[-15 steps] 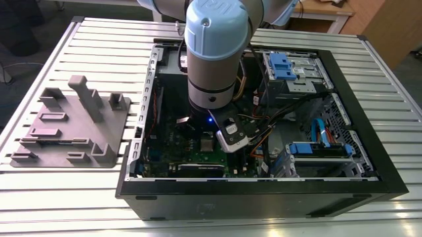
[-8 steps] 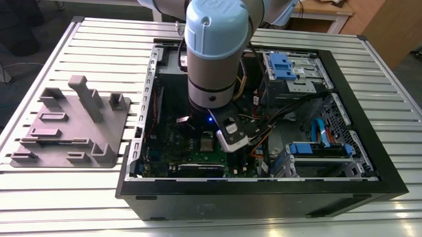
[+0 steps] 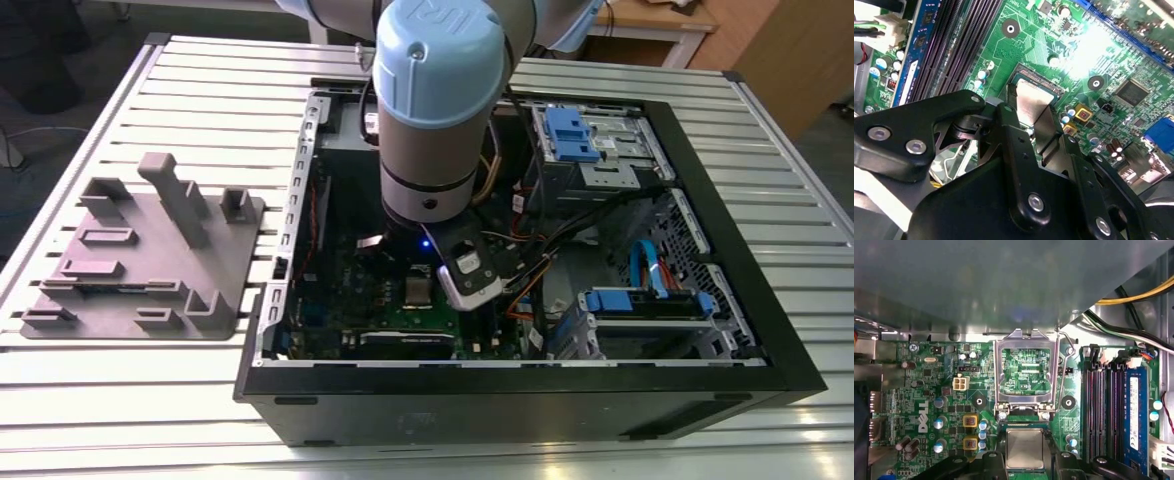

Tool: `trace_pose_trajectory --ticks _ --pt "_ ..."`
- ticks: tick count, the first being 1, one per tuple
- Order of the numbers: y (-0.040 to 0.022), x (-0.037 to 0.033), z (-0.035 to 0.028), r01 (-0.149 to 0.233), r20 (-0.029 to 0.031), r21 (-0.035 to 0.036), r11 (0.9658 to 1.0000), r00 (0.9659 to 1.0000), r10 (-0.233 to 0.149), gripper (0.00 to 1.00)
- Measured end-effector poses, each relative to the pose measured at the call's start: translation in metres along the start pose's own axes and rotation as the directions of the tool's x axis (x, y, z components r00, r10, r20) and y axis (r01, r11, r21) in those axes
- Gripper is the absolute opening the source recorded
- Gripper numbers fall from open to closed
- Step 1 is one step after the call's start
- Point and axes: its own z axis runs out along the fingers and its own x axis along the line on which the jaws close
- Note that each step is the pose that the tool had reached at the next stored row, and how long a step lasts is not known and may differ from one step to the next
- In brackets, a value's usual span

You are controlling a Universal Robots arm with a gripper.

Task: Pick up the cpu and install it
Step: 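Place the cpu into insertion slot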

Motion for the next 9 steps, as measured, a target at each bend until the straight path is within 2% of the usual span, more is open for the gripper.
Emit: trace_pose_trajectory --ticks 3,6,9 --pt "-0.0003 0.0 0.0 0.0 0.0001 0.0007 1.0 1.0 0.0 0.39" --pt "-0.0005 0.0 -0.0001 -0.001 0.0 0.0047 1.0 1.0 0.001 0.39" --pt "-0.0008 0.0001 0.0002 -0.002 0.0002 0.0045 1.0 1.0 0.002 0.39"
